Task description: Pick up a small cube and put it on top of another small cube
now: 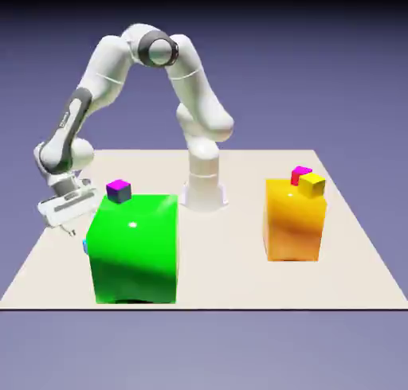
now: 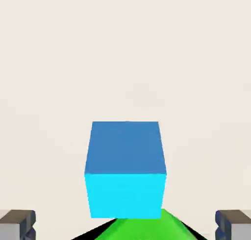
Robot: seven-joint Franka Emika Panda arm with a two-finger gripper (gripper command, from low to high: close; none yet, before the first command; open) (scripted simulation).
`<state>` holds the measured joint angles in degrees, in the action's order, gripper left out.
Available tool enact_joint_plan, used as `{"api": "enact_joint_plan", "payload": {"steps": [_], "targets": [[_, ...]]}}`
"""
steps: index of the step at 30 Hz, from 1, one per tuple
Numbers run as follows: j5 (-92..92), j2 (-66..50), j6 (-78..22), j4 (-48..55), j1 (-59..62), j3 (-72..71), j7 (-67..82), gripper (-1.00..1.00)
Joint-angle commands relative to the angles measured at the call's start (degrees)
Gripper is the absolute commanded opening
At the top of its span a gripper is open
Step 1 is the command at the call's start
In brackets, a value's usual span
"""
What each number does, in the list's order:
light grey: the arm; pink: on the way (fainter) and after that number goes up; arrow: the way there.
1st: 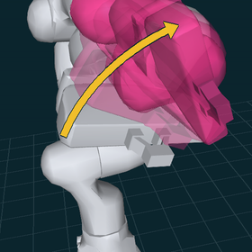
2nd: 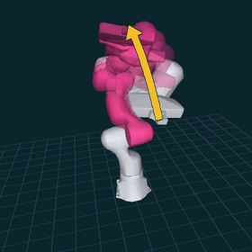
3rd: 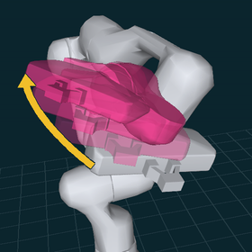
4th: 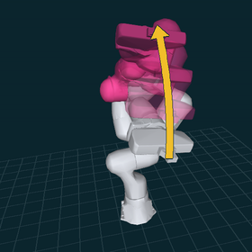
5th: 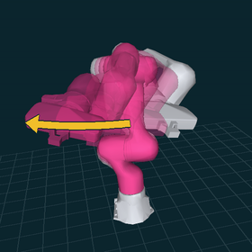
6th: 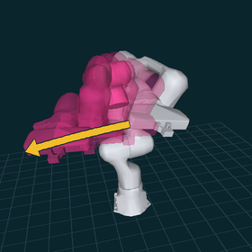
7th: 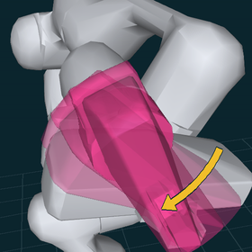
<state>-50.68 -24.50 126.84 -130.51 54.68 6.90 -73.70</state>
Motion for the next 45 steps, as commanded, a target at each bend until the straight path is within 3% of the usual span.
{"api": "enact_joint_plan", "payload": {"steps": [1, 3, 4, 9, 16, 34, 37, 42, 43, 45], "targets": [[-1.81, -2.08, 1.66, 0.26, -0.24, -0.98, 1.27, 0.00], [-4.99, -5.73, 4.57, 0.70, -0.67, -2.70, 3.50, 0.00], [-4.99, -5.74, 4.57, 0.70, -0.67, -2.70, 3.50, -1.00], [1.35, 2.56, -1.87, 0.00, 0.46, 0.78, -1.47, -1.00], [-7.26, 17.05, -9.10, 3.97, -0.46, -8.51, -8.21, -1.00], [-2.23, 48.33, -29.02, -3.67, -37.51, -44.67, -26.18, -1.00], [1.43, 46.01, -28.27, -5.87, -40.74, -44.73, -25.43, -1.00], [-2.37, 42.26, -18.09, -11.26, -42.69, -49.86, -23.55, -1.00], [-2.37, 42.26, -18.09, -11.26, -42.69, -49.86, -23.55, 1.00], [-1.44, 43.17, -20.58, -9.94, -42.21, -48.61, -24.01, 1.00]]}}
